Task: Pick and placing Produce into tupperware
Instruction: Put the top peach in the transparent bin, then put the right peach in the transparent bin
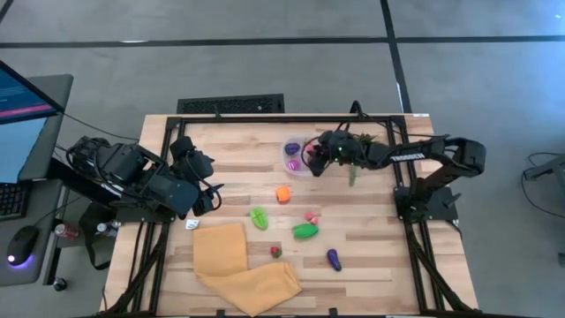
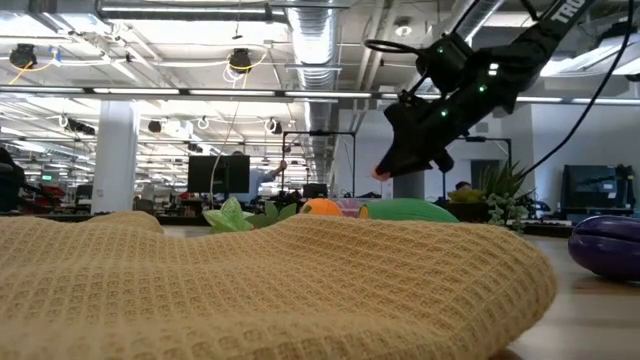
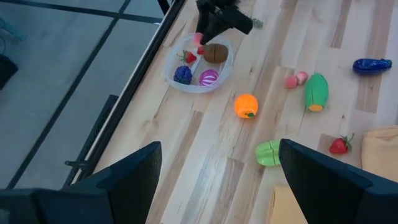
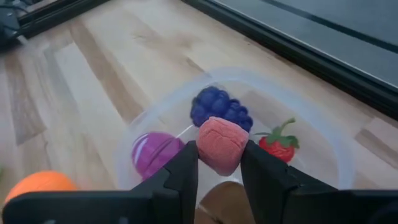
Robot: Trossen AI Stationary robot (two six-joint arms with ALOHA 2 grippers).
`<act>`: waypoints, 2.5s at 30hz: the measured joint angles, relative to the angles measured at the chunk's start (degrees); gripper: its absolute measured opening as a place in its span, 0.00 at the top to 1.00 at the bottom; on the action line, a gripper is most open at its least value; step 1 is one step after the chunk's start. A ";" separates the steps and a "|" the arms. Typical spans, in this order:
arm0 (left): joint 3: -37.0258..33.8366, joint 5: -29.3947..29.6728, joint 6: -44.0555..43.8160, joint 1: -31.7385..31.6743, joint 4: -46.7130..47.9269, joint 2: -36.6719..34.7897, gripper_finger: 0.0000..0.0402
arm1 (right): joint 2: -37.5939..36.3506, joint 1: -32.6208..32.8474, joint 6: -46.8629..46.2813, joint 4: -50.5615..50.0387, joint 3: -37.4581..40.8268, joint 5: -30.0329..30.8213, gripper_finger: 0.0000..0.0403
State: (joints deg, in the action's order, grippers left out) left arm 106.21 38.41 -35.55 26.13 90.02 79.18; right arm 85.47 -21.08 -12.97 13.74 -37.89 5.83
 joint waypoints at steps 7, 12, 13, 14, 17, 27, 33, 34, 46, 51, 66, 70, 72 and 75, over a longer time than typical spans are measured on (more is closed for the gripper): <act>0.00 2.22 0.00 -0.02 -0.02 0.00 0.21 | 0.00 -3.70 -0.04 -0.01 0.00 -0.02 0.66; 0.00 2.90 -0.04 -0.02 0.00 0.00 0.21 | 0.02 -6.50 -0.48 -0.73 0.00 -0.41 0.67; 0.00 2.91 -0.08 -0.02 -0.02 0.00 0.21 | 0.00 -6.96 -0.48 -0.81 0.00 -1.23 0.67; 0.00 2.91 -0.13 -0.02 0.00 0.00 0.21 | 0.00 -7.37 -0.48 -0.85 0.00 -2.08 0.67; 0.00 2.96 -0.67 -0.02 -0.02 0.00 0.21 | 0.00 -7.95 -0.48 -0.85 0.00 -3.40 0.66; 0.00 3.35 -1.55 -0.02 -0.01 0.00 0.21 | 0.00 -7.94 -0.09 -1.00 0.00 -4.70 0.66; 0.00 3.90 -1.55 -0.02 0.00 0.00 0.21 | 0.02 -7.89 -0.04 -1.03 0.00 -7.35 0.62; -0.01 4.04 -1.55 -0.02 -0.02 0.00 0.21 | 0.02 -7.89 -0.04 -1.03 0.00 -7.40 0.61; -0.01 4.09 -1.60 -0.02 -0.01 0.00 0.21 | 0.02 -7.89 -0.04 -0.94 0.00 -7.39 0.48; -0.02 4.09 -1.64 -0.02 0.00 0.00 0.21 | 0.02 -7.46 -0.07 -0.92 0.00 -10.02 0.46; -4.88 6.94 -0.87 -0.02 -0.02 -0.15 0.21 | 0.02 1.78 -0.13 -3.07 -0.02 -25.73 0.50; -10.50 7.02 -1.98 -0.02 -0.01 -0.23 0.21 | 0.02 4.66 -0.54 -3.02 -0.02 -25.73 0.51; -13.88 7.79 -2.94 -0.02 -0.53 -0.23 0.21 | 0.02 6.10 -0.61 -3.06 -0.02 -25.73 0.52; -19.13 10.89 -4.72 -0.02 -2.92 -0.22 0.21 | 0.02 8.09 -2.59 -3.10 -0.02 -25.75 0.52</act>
State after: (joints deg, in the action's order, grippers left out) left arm 87.08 49.29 -40.27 26.11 87.09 78.96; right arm 85.49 -12.99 -15.56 10.64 -37.91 -19.92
